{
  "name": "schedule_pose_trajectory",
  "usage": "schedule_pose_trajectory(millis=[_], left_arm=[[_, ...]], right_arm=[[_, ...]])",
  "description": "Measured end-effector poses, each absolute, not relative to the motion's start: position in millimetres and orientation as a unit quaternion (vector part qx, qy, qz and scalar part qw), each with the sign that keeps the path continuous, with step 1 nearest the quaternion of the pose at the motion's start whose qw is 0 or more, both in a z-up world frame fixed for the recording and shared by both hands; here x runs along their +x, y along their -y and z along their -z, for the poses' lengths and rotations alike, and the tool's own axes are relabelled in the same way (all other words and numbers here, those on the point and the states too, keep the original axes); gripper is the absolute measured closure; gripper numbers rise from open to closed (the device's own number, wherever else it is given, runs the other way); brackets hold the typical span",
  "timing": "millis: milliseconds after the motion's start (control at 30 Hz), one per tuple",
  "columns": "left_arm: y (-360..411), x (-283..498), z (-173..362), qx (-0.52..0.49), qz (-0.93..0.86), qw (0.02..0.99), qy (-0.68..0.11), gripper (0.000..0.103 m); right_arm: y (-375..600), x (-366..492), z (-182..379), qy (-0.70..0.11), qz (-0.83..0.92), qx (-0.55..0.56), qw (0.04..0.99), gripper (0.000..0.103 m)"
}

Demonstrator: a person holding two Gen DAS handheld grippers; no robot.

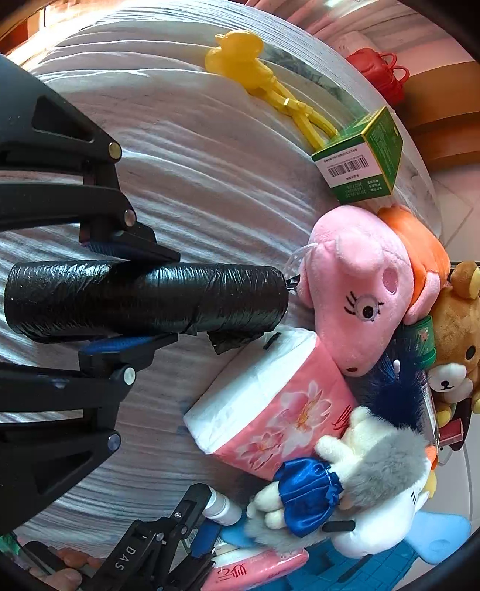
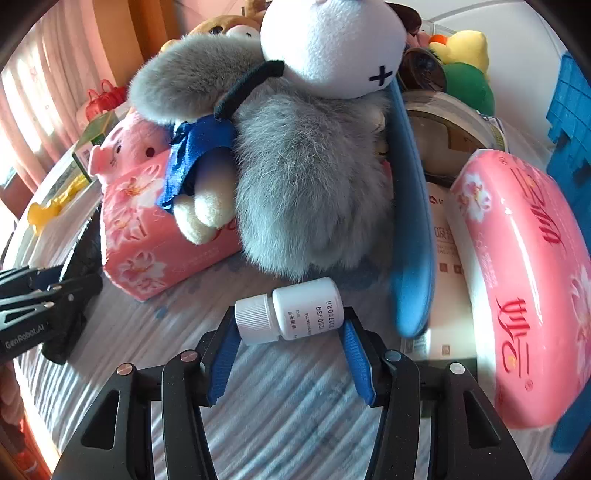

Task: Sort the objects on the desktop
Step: 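Grasp the black wrapped roll with the left tool while the right tool grasps the white bottle, then carry the roll and bottle into the blue crate and release both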

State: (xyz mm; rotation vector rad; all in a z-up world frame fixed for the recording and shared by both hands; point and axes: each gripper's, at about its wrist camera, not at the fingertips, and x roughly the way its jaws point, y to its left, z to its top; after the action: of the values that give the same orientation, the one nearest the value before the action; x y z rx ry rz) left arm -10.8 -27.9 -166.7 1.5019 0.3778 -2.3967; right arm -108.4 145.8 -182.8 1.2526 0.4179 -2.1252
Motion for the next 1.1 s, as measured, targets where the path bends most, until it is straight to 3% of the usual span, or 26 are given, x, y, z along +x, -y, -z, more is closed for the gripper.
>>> schedule_pose_trajectory(millis=[333, 567, 1100], left_arm=[[-7.5, 16.1, 111.2, 0.473, 0.864, 0.128, -0.116, 0.069], [-8.1, -18.1, 41.1, 0.405, 0.905, 0.102, -0.084, 0.069], [-187.2, -94.4, -154.6, 0.224, 0.972, -0.070, -0.027, 0.069]], right_arm=[[-166.4, -86.6, 123.1, -0.145, 0.828, 0.425, 0.335, 0.050], [-192.0, -86.5, 51.7, -0.126, 0.869, 0.352, 0.324, 0.050], [-363.6, -99.4, -136.3, -0.071, 0.966, 0.186, 0.165, 0.050]])
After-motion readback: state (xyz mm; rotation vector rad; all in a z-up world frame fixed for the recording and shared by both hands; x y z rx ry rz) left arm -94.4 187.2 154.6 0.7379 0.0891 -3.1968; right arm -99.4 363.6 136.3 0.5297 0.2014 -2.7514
